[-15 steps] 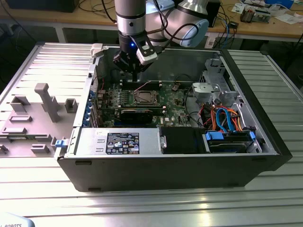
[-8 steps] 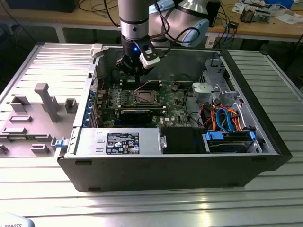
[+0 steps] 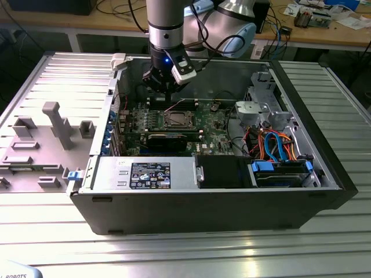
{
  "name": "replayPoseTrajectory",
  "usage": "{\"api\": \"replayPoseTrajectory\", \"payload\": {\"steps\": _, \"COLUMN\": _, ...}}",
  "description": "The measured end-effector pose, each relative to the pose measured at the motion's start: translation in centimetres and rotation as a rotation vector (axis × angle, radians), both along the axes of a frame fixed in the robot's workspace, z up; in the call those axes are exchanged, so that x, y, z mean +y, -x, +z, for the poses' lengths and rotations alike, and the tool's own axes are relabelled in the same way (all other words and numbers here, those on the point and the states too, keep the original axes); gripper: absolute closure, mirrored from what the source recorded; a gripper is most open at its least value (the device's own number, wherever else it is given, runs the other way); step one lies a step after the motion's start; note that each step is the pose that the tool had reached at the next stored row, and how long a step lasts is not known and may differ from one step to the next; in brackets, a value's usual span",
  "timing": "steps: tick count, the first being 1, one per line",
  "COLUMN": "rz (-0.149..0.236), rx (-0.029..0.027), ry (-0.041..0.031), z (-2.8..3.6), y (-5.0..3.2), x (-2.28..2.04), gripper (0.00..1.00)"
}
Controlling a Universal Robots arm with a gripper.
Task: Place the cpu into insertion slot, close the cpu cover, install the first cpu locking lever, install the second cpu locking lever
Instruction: 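Install the first cpu locking lever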
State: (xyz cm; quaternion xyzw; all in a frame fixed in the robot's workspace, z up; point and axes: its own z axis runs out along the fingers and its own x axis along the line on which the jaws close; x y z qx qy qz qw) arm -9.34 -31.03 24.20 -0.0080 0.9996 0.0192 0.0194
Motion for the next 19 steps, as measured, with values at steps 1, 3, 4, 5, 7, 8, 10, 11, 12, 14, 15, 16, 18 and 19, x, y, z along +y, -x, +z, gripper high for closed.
{"api": "replayPoseTrajectory", "payload": {"steps": 1, "rz": 0.000, "rx": 0.0001, "ry": 0.0000, "z": 0.00, "y": -0.01, "x": 0.00, "gripper": 0.89}}
{"api": "replayPoseTrajectory", "payload": {"steps": 3, "rz": 0.000, "rx": 0.0001, "ry": -0.0001, "z": 0.00, "y": -0.02, "x": 0.00, "gripper": 0.89}}
{"api": "replayPoseTrajectory", "payload": {"steps": 4, "rz": 0.000, "rx": 0.0001, "ry": -0.0001, "z": 0.00, "y": -0.03, "x": 0.00, "gripper": 0.89}}
{"api": "replayPoseTrajectory", "payload": {"steps": 5, "rz": 0.000, "rx": 0.0001, "ry": -0.0001, "z": -0.01, "y": -0.06, "x": 0.00, "gripper": 0.89}}
{"api": "replayPoseTrajectory", "payload": {"steps": 7, "rz": 0.000, "rx": 0.0000, "ry": -0.0001, "z": -0.02, "y": -0.10, "x": 0.00, "gripper": 0.89}}
{"api": "replayPoseTrajectory", "payload": {"steps": 8, "rz": 0.000, "rx": 0.0001, "ry": 0.0000, "z": -0.02, "y": -0.10, "x": 0.00, "gripper": 0.89}}
{"api": "replayPoseTrajectory", "payload": {"steps": 10, "rz": 0.000, "rx": 0.0001, "ry": 0.0000, "z": -0.02, "y": -0.12, "x": 0.00, "gripper": 0.89}}
{"api": "replayPoseTrajectory", "payload": {"steps": 11, "rz": 0.000, "rx": 0.0001, "ry": 0.0000, "z": -0.02, "y": -0.12, "x": 0.00, "gripper": 0.89}}
{"api": "replayPoseTrajectory", "payload": {"steps": 12, "rz": 0.000, "rx": 0.0001, "ry": 0.0000, "z": -0.02, "y": -0.13, "x": 0.00, "gripper": 0.89}}
{"api": "replayPoseTrajectory", "payload": {"steps": 14, "rz": 0.000, "rx": 0.0000, "ry": -0.0001, "z": -0.04, "y": -0.14, "x": 0.00, "gripper": 0.89}}
{"api": "replayPoseTrajectory", "payload": {"steps": 15, "rz": 0.000, "rx": -0.0001, "ry": -0.0004, "z": -0.09, "y": -0.18, "x": 0.01, "gripper": 0.89}}
{"api": "replayPoseTrajectory", "payload": {"steps": 16, "rz": 0.000, "rx": 0.0000, "ry": -0.0022, "z": -0.15, "y": -0.20, "x": 0.00, "gripper": 0.89}}
{"api": "replayPoseTrajectory", "payload": {"steps": 18, "rz": 0.000, "rx": 0.0000, "ry": -0.0073, "z": -0.35, "y": -0.25, "x": 0.00, "gripper": 0.89}}
{"api": "replayPoseTrajectory", "payload": {"steps": 19, "rz": 0.000, "rx": 0.0001, "ry": -0.0073, "z": -0.39, "y": -0.27, "x": 0.00, "gripper": 0.89}}
